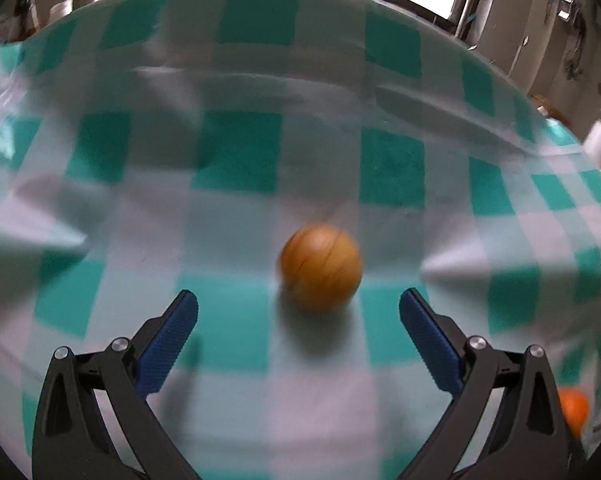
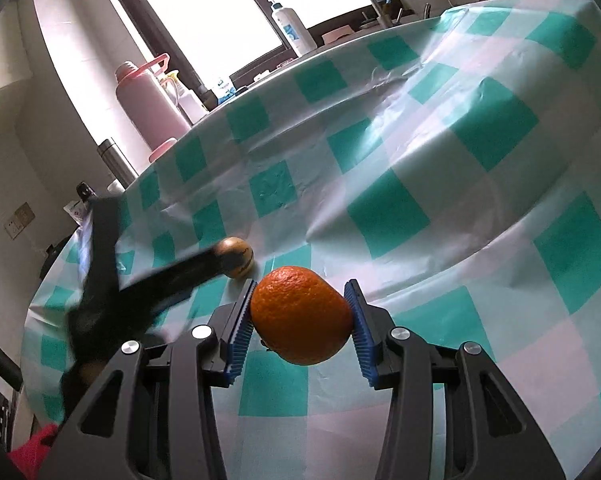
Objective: Organize fruits
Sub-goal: 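Grasp the yellow striped fruit with the left gripper while the right gripper holds the tangerine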
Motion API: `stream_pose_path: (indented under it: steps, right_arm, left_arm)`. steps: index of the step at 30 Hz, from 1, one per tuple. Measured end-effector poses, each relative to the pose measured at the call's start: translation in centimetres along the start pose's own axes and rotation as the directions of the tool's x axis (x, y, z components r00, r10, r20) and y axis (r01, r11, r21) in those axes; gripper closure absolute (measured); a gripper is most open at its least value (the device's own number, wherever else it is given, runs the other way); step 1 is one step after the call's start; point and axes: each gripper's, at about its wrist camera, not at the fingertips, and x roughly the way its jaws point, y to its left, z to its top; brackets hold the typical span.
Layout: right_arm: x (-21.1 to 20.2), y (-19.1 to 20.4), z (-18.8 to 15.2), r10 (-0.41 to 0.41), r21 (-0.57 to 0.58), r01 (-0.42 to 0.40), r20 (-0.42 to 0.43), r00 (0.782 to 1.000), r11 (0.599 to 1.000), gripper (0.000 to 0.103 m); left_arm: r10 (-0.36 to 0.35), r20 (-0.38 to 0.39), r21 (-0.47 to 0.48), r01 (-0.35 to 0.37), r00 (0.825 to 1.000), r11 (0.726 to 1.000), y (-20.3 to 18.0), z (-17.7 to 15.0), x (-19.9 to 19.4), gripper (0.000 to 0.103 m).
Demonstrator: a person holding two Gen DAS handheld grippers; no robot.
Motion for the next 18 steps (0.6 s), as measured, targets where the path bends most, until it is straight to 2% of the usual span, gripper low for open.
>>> stream_pose_path:
  steps: [2,4,6,7,9,15,18]
  right_arm:
    - [0.0,0.0,0.0,0.004,0.0,-0.004,0.001,1.0,1.0,0.059]
    - [0.0,0.0,0.0,0.011,-0.002,-0.011,0.004,1.0,1.0,0.059]
    - [0.0,0.0,0.0,0.013,-0.002,-0.013,0.004,1.0,1.0,0.059]
    - [0.0,0.0,0.0,0.013,-0.001,-0.013,0.005,1.0,1.0,0.059]
    - [-0.1,-0.1,0.0,0.016,0.0,-0.016,0.007,1.0,1.0,0.059]
    - [0.0,-0.1,-0.1,0.012,0.008,-0.012,0.007,1.0,1.0,0.059]
    - [0.0,-0.1,-0.1,0.011,0.011,-0.012,0.011,1.0,1.0,0.059]
  left_arm:
    - [0.067,-0.026,0.023,-0.066,0.997,0.998,-1.3,0.9,1.6,0.002]
    - [0.101,-0.038,0.032,-0.1,0.994,0.994,-1.7,1.3,2.4,0.009]
    - [0.103,-0.047,0.041,-0.101,0.994,0.994,-1.5,1.2,2.8,0.046]
    - [0.094,-0.027,0.065,-0.092,0.995,0.994,-1.4,0.9,2.4,0.057]
    - [0.043,-0.019,0.088,-0.041,0.999,0.995,-0.7,0.1,1.4,0.058]
    - [-0.093,0.031,-0.009,0.093,0.995,0.996,6.0,-3.5,-4.9,0.058]
    - [-0.104,0.094,-0.044,0.109,0.99,0.993,9.6,-5.5,-8.3,0.058]
